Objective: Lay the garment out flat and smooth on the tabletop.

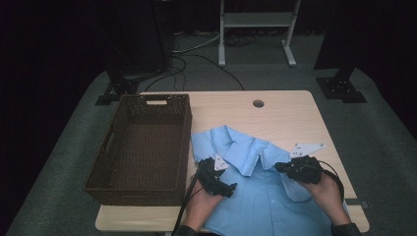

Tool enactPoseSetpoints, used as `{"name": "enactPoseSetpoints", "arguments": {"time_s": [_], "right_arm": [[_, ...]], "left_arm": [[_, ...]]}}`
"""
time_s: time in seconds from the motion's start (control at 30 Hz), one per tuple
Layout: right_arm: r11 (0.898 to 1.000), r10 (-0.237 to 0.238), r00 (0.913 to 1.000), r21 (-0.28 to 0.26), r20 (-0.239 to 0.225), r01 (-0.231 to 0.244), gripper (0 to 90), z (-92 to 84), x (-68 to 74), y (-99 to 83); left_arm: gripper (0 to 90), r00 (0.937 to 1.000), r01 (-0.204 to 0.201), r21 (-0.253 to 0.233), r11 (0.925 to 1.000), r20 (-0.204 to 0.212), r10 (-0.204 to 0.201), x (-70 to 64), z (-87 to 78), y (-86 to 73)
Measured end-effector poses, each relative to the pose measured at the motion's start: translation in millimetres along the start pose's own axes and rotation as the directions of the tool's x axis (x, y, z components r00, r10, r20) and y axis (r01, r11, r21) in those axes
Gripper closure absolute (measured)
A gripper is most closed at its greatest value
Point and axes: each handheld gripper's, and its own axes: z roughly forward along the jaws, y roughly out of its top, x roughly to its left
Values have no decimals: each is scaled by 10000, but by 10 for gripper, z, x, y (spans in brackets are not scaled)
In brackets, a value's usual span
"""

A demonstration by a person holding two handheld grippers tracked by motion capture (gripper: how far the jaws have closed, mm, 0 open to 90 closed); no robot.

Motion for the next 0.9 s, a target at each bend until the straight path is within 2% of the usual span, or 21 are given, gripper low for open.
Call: {"name": "enactPoseSetpoints", "arguments": {"time_s": [0.47, 0.7, 0.9], "right_arm": [[9995, 136, 9996, -285, 231, -129, 865, -100, -89, 46], [9983, 401, 9988, -442, 294, -388, 865, -134, -184, 51], [9985, 356, 9984, -434, 430, -337, 865, -162, -220, 99]], "left_arm": [[0, 10000, 12, -16, 10000, -7, -12, -1, 1, 0], [0, 10000, 16, -21, 10000, -3, -16, -1, 1, 0], [0, 10000, 25, -15, 10000, 6, -25, -1, 1, 0]]}}
